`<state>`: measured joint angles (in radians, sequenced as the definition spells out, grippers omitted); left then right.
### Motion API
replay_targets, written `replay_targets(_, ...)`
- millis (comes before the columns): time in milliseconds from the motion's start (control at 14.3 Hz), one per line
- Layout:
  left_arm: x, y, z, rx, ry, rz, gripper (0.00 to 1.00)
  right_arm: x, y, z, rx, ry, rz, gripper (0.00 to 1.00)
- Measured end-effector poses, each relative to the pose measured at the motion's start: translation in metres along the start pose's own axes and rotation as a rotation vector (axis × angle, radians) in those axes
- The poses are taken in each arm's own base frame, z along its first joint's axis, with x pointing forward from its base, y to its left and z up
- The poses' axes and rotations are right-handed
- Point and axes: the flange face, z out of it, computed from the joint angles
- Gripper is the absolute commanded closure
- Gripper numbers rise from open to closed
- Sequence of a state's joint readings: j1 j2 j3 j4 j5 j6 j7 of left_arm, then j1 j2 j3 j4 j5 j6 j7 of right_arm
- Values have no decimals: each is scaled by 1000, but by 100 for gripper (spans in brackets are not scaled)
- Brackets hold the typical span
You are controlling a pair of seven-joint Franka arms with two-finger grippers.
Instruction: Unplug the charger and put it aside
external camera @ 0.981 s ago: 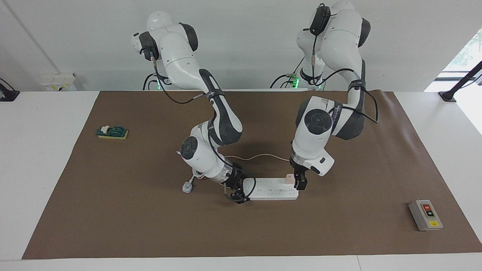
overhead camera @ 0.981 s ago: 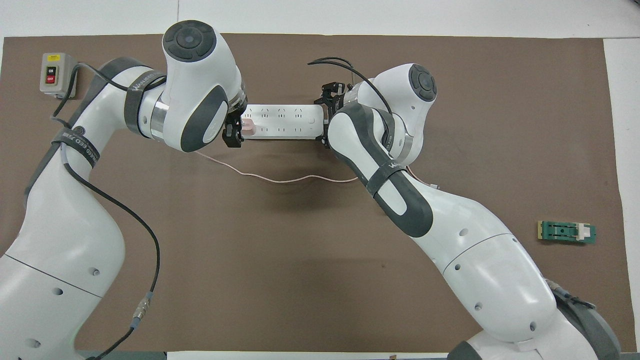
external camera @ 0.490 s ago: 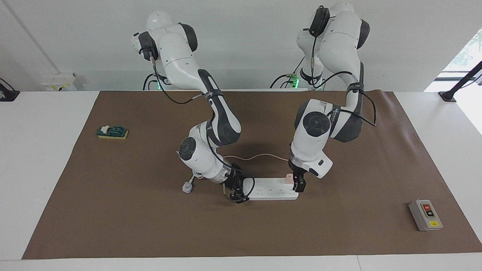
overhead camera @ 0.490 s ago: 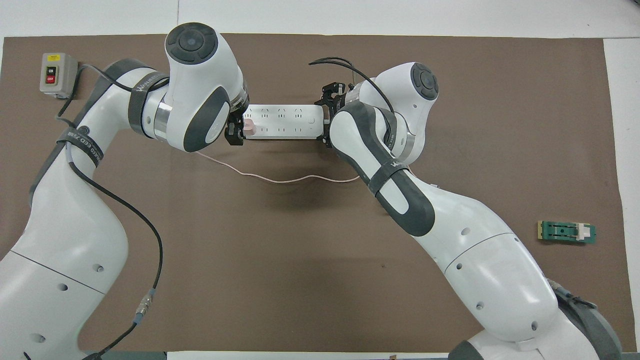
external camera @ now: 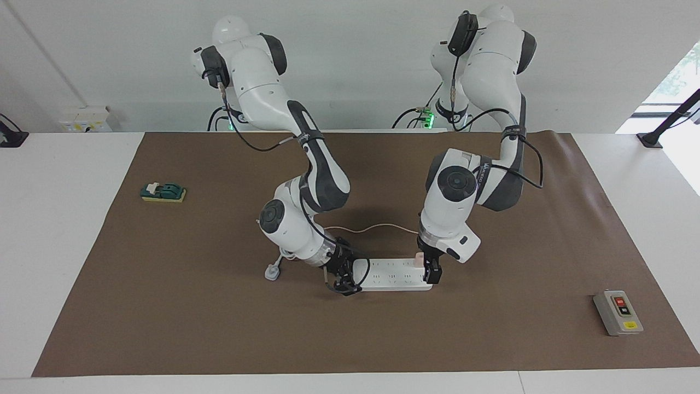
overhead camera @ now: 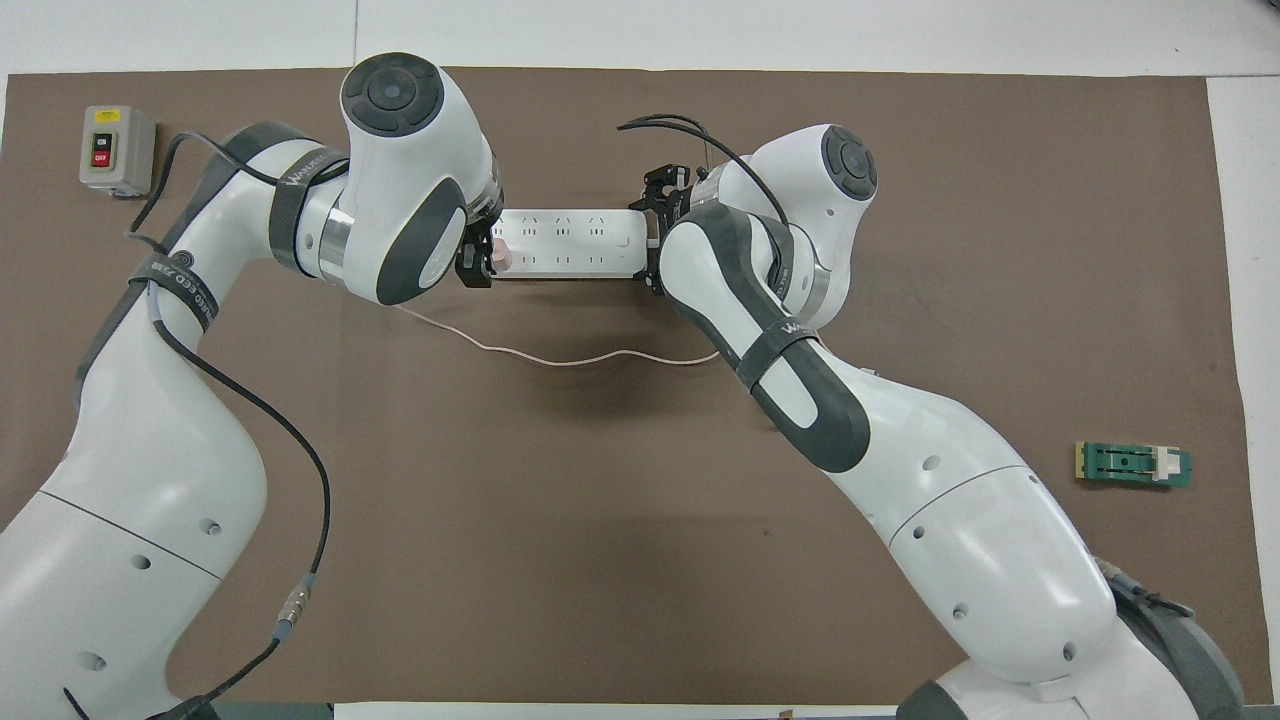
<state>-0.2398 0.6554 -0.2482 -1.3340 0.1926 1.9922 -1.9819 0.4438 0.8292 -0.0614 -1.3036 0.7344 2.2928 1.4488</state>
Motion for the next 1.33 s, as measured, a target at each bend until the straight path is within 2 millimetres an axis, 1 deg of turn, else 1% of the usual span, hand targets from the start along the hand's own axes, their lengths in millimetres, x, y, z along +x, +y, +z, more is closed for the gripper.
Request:
replay_targets(490,1,0,6,1,20,7,0,0,0,0,0,-1,-1,100)
replay_targets(770,7,1,9,5,30,-15,0,0,0,0,-1,-2,0,100)
replay_targets(1331,1,-5,16,23,38,-21,0,3,0,0,-3,-23,2,100)
